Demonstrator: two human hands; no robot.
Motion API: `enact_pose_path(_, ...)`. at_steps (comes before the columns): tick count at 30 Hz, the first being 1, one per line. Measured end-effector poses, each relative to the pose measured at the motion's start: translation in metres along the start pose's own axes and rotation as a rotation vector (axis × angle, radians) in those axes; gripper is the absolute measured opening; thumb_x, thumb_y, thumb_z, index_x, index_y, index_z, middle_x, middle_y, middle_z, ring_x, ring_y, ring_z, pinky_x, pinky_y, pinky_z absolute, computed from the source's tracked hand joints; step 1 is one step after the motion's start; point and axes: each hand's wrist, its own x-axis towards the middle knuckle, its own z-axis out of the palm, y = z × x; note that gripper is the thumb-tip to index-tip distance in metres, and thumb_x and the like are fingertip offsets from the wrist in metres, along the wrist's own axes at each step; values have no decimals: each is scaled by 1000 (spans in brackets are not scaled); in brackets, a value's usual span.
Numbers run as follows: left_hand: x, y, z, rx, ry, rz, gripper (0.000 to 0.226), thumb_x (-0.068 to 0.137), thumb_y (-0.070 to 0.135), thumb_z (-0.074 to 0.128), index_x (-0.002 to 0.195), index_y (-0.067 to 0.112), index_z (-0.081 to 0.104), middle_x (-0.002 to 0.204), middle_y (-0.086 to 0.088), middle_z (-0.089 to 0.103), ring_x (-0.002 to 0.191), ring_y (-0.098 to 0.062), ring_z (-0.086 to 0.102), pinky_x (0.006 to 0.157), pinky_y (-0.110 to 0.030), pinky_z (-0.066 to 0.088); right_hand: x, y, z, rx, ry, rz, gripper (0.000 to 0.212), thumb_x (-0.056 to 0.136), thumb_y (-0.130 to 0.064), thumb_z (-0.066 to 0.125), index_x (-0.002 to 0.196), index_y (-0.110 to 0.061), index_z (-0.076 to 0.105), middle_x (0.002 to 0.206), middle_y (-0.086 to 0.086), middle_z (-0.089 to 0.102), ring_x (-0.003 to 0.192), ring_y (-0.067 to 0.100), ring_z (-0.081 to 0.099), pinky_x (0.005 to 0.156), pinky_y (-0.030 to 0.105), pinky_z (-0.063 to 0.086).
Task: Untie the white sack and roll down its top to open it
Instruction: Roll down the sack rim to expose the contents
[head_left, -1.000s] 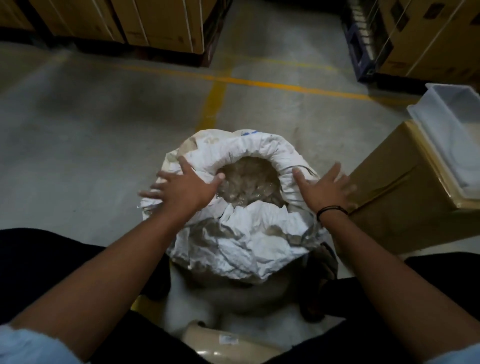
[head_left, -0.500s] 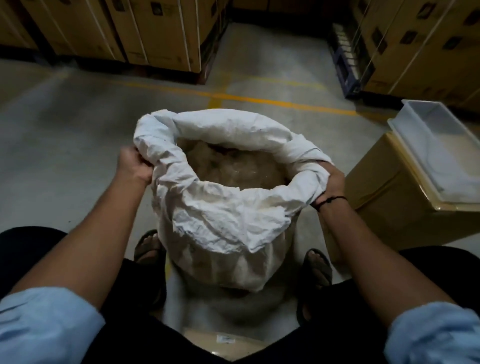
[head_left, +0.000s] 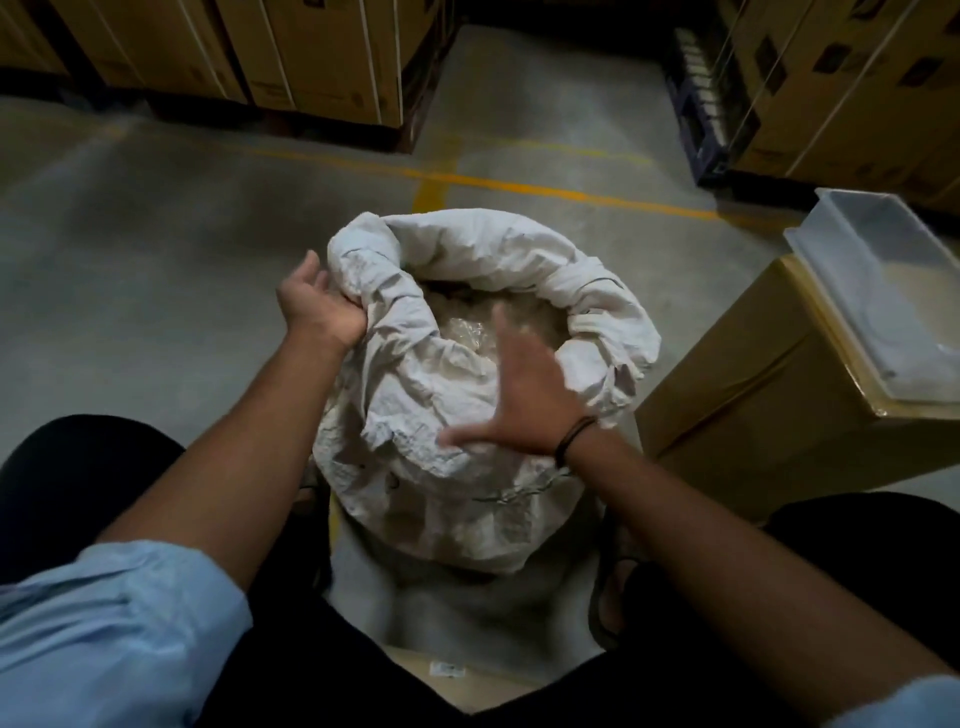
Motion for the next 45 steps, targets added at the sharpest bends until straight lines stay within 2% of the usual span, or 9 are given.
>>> enact_pose_path(9,19,23,-8,770,235,36,75,88,49,66,148,14,39,153,-19,44,122,-29,56,88,-51,56,26,38,42,-582,528,-184,47,86,-13,61,133,-10,58,91,8,63,52,27,55,65,39,43)
enact_pose_path(11,1,31,5,1366,382,581,90,81,55,70,152,18,29,157,-17,27,128,-30,46,103,-47,47,30,48,17,-605,635,-190,33,85,-15,63,118,-14,64,85,7,61,61,29,55,65,39,40)
enact_pose_path(15,-54,27,30,1929,-613,1227,91,80,66,67,154,24,33,154,-4,41,138,-26,44,114,-42,38,33,51,-14,-574,771,-215,14,75,-9,60,87,-15,62,82,8,59,73,32,54,69,40,35)
enact_pose_path(19,-49,0,-18,2519,-1112,1177,120,74,88,52,163,23,3,165,-5,29,155,-28,19,126,-52,15,32,42,-7,-474,762,-315,19,79,-7,58,95,-13,66,91,10,64,76,33,59,75,42,43)
enact_pose_path(25,-26,-37,-23,2689,-1113,1294,126,67,75,68,163,16,11,142,-6,56,146,-34,37,126,-49,12,19,17,-4,-310,556,-211,47,66,-16,46,107,-10,67,94,9,70,65,33,63,55,34,48)
enact_pose_path(28,-18,-40,-26,2521,-993,1411,88,73,32,75,153,15,42,99,-8,73,91,-31,70,78,-41,53,16,4,-9,-222,414,-140,59,69,-19,50,126,-12,59,112,11,68,77,38,66,63,38,53)
enact_pose_path(32,-19,-25,-9,2137,-681,1547,61,75,22,78,135,28,64,96,-2,77,67,-28,73,48,-31,45,6,-13,10,-244,264,-54,110,73,-63,62,158,-19,9,160,9,27,138,32,40,109,59,37)
enact_pose_path(39,-49,-35,0,2060,-539,1102,60,79,14,63,133,39,60,113,9,74,102,-20,70,74,-36,55,25,1,40,-352,538,-221,71,96,-28,51,157,-21,16,148,15,44,92,40,60,67,47,52)
enact_pose_path(45,-36,-18,3,2154,-1152,412,82,86,59,67,156,40,28,147,11,52,129,-10,53,109,-35,43,39,39,-18,-500,783,-385,37,97,-17,53,133,-14,60,123,11,66,89,34,65,57,39,53)
